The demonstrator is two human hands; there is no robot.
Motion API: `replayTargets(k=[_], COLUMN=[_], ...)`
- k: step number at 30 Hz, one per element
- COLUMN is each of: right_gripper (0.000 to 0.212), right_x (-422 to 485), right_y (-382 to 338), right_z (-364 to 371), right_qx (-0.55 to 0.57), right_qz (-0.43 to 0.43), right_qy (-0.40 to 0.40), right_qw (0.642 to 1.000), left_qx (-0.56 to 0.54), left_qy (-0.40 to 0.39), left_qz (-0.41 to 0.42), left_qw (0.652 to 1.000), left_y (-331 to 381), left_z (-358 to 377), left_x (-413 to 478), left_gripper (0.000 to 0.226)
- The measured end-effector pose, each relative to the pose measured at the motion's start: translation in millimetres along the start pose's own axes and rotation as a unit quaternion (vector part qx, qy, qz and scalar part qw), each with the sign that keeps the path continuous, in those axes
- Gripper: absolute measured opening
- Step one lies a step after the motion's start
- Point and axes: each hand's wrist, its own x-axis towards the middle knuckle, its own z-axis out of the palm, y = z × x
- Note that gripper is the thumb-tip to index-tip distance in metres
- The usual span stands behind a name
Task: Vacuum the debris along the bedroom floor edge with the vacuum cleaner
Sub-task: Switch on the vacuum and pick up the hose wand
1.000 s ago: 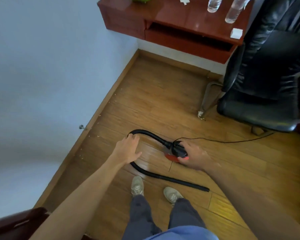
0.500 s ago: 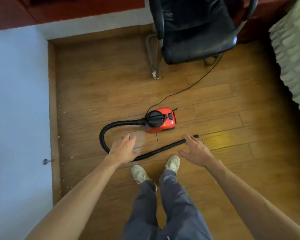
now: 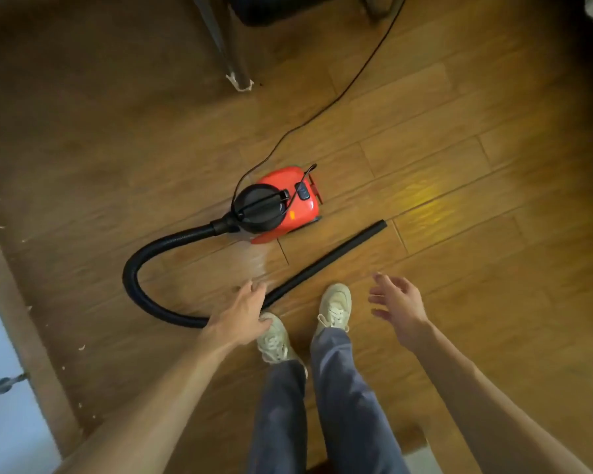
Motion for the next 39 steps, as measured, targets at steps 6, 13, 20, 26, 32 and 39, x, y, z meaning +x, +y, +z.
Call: replayTargets(k=[6, 13, 20, 26, 32, 39], right_gripper=[0.039, 0.040, 0.048, 0.041, 0.047, 0.043], right_x=[114.1, 220.5, 306.1, 342.3, 357.9, 312.3], right_y=[71.9, 118.0, 141.1, 159.2, 174.5, 163.0], right_z=[58.7, 109.4, 162.6, 199.6, 225.1, 216.1], right_qx=[0.072, 0.078, 0.049, 0.047, 0.039, 0.048], right_qz=[0.108, 0.144, 0.143, 0.163, 0.156, 0.128], right_qy=[0.011, 0.033, 0.048, 0.042, 0.082, 0.116], right_qw=[0.992, 0.986, 0.987, 0.985, 0.984, 0.984], left_qx=[-0.029, -0.024, -0.041, -0.071, -0.039, -0.047], left_qy=[-0.055, -0.074, -0.040, -0.042, -0.025, -0.006], left_qz=[-0.034, -0.038, -0.023, -0.009, 0.012, 0.013], left_qw=[0.998, 0.996, 0.998, 0.997, 0.999, 0.999], left_y=[-26.2, -63.3, -77.5, -80.8, -91.7, -83.6], left_z=[89.1, 160.1, 201.1, 234.4, 252.5, 227.4], left_x=[114.4, 215.3, 298.9, 341.0, 348.4, 304.6], left_gripper=[0.064, 0.052, 0.052, 0.064, 0.055, 0.053])
